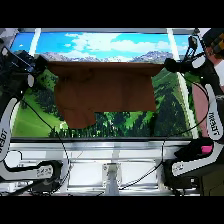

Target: Fold the clothes and pants, and hang the long-sleeved shirts on hangers.

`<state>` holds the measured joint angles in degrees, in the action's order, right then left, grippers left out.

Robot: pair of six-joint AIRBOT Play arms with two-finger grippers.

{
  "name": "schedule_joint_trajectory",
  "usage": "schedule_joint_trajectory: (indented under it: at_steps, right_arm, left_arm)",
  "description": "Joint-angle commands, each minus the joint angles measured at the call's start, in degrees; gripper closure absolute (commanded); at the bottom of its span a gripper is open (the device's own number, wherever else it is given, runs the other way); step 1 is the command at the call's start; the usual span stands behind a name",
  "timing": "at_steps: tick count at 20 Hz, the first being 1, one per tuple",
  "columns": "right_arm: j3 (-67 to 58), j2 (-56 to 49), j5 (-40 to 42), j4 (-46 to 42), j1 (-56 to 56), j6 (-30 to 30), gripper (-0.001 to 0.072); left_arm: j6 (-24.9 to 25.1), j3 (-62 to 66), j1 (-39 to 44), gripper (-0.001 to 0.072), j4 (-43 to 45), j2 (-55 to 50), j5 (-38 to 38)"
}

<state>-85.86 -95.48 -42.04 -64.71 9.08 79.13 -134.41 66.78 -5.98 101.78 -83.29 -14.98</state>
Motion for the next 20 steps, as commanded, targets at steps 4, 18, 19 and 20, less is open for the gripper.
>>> schedule_joint_trajectory:
  at_steps: [4,18,19,20]
  right_arm:
    - [0.22,-4.35,-0.59,-1.90,-1.57,-0.79,0.0694]
    - [5.73,-5.62,-15.85,-10.32,-1.57,0.94,0.0694]
    - [5.84,-5.64,-16.76,-11.56,-1.57,1.64,0.0694]
    - [5.81,-5.64,-17.16,-12.04,-1.57,2.27,0.0693]
  left_arm:
    - [14.91,0.42,-0.20,0.0692,0.17,-2.71,-16.85]
    - [14.91,0.42,1.49,0.0690,-0.46,-5.68,-32.37]
    - [14.91,0.42,1.68,0.0690,-0.48,-5.68,-33.14]
    - [14.91,0.42,1.73,0.0690,-0.50,-5.68,-33.14]
